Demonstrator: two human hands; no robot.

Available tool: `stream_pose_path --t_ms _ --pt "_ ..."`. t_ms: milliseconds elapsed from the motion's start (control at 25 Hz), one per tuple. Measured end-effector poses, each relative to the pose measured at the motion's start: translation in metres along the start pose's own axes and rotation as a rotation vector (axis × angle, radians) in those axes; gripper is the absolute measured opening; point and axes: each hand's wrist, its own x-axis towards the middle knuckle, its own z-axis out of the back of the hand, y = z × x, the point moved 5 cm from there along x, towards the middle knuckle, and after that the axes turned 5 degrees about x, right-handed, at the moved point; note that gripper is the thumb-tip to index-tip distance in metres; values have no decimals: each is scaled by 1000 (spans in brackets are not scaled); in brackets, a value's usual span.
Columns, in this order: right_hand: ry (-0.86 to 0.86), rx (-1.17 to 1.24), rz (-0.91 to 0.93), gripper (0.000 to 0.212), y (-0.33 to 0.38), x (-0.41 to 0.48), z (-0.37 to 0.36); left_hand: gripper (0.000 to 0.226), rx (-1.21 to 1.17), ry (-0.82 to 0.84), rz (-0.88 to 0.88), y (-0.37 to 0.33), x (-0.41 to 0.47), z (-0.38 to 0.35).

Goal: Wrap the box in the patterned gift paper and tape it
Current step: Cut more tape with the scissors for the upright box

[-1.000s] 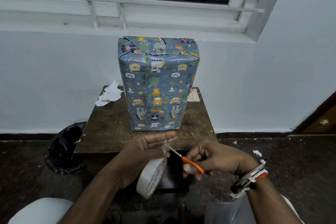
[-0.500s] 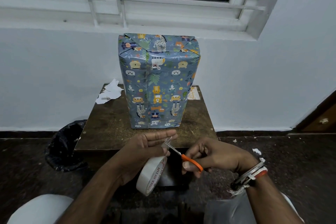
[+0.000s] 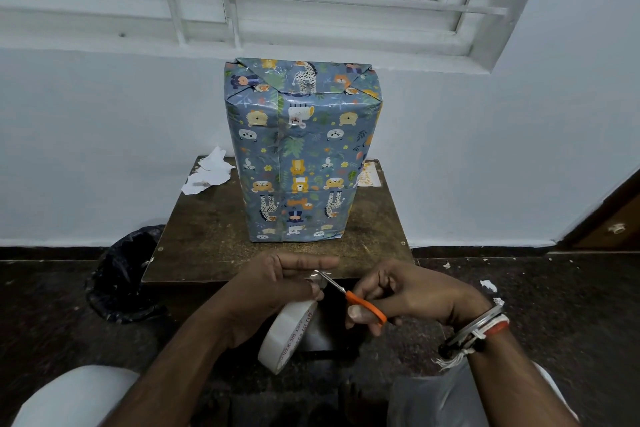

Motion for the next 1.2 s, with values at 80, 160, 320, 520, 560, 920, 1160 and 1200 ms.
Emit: stream_pose_path --t_ms 80,160,320,520,560,920,1160,1200 --pt "1 -3 -4 24 0 0 0 44 14 -8 13 0 0 -1" --pt "2 -1 -7 24 0 0 -1 45 10 -8 19 -1 -1 -1" --pt "11 -12 10 23 1 0 -1 46 -9 0 13 -3 -1 -3" --pt "24 -5 9 26 1 0 -2 48 -10 9 10 -3 -1 -3" --pt "23 -8 4 28 0 1 -2 47 -6 11 2 -3 0 -2" --pt "7 -19 -16 32 0 2 -2 47 0 -2 -1 0 1 -2" --pt "5 -52 -6 33 -2 2 -2 53 7 28 -54 -4 1 -4" --pt "3 -44 -11 33 -4 4 -4 54 9 30 -66 -5 1 -3"
